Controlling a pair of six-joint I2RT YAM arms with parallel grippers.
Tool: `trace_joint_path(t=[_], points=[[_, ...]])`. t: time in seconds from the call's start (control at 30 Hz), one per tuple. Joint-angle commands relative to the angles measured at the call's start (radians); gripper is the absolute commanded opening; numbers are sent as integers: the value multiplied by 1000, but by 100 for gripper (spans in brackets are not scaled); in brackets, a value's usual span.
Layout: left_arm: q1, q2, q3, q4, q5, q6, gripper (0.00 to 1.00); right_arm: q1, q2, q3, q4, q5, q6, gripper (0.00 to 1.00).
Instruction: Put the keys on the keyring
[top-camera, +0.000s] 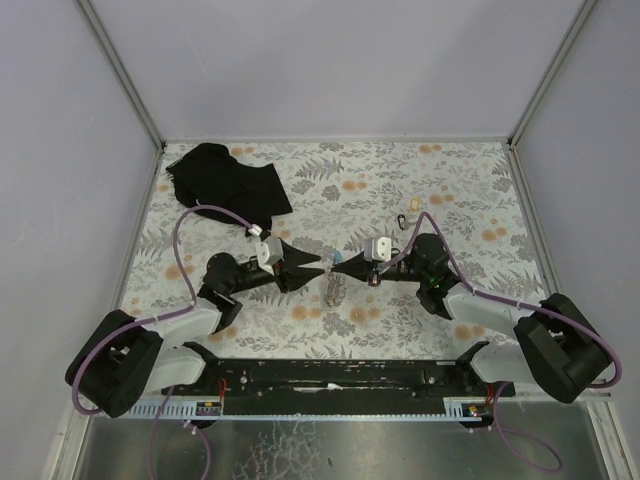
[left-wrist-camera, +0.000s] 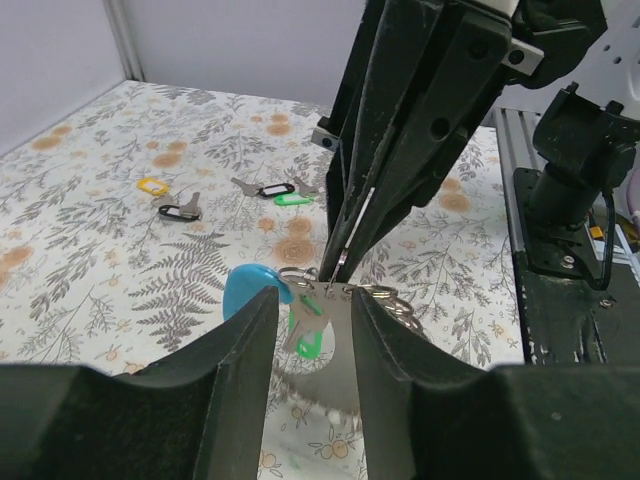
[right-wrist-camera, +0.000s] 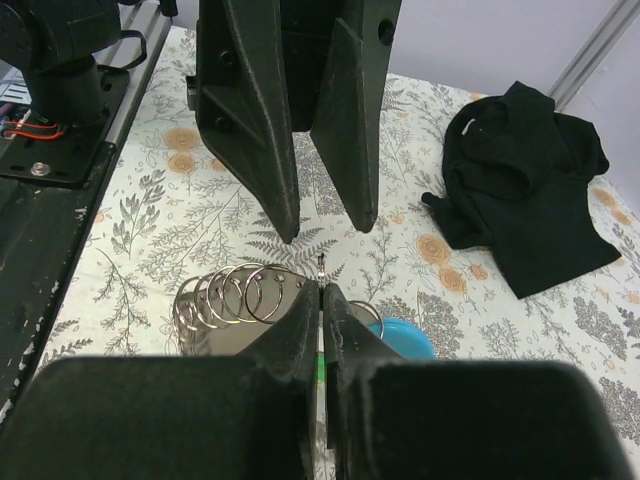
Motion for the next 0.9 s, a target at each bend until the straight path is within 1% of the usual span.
trace_joint_path(t=[0.0, 0.1, 0.2, 0.67, 0.77, 0.87], points=[[5, 43, 33, 92, 81, 16, 34, -5, 12, 8, 138, -31, 41, 1], [4, 69, 38, 112, 97, 7, 30, -4, 25, 7, 153, -37, 55, 1], [2, 84, 48, 98, 96, 18, 27, -5, 27, 6, 158, -39, 62, 1], [-22, 105, 76, 77, 97, 33, 15, -5, 37, 10, 158, -65, 77, 1], [-30, 107, 85, 58, 98, 42, 11, -5, 38, 11, 159, -68, 79, 1], [-39, 104, 88, 27, 90, 58, 4, -5, 34, 11, 158, -66, 81, 1]])
